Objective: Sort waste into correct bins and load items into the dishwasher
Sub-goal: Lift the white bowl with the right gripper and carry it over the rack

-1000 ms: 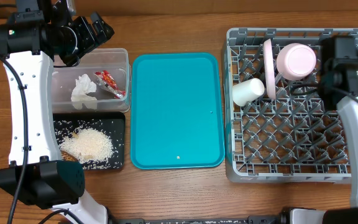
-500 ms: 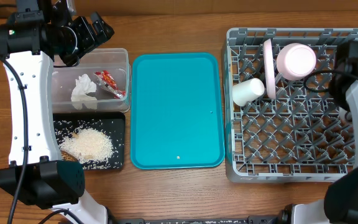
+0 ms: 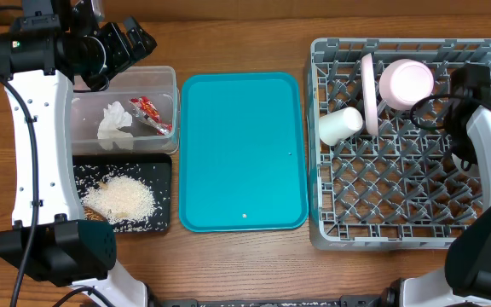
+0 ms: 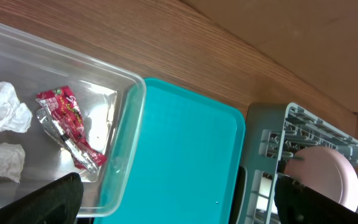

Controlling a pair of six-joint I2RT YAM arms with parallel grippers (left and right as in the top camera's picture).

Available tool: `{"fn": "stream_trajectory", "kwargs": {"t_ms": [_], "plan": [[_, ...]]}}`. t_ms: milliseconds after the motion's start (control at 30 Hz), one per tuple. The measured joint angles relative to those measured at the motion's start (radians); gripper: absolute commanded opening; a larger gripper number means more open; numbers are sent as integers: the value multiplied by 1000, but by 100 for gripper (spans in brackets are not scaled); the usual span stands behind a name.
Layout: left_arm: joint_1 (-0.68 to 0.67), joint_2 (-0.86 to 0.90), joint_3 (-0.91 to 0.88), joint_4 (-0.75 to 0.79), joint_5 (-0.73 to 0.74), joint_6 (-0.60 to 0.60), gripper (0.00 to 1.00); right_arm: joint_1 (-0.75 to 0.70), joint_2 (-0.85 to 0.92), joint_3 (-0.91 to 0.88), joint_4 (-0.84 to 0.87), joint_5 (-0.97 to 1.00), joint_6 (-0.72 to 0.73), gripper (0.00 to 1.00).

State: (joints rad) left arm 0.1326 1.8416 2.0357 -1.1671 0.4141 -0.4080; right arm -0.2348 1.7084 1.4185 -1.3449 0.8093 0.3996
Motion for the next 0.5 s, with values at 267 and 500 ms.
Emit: {"fn": "stream_trajectory", "kwargs": {"t_ms": [267,500], "plan": [[0,0,0,0,0,0,100,-1,0,0,-8,-182,2,4],[0,0,0,0,0,0,100,-16,0,1,-29,-278,15,18]]}}
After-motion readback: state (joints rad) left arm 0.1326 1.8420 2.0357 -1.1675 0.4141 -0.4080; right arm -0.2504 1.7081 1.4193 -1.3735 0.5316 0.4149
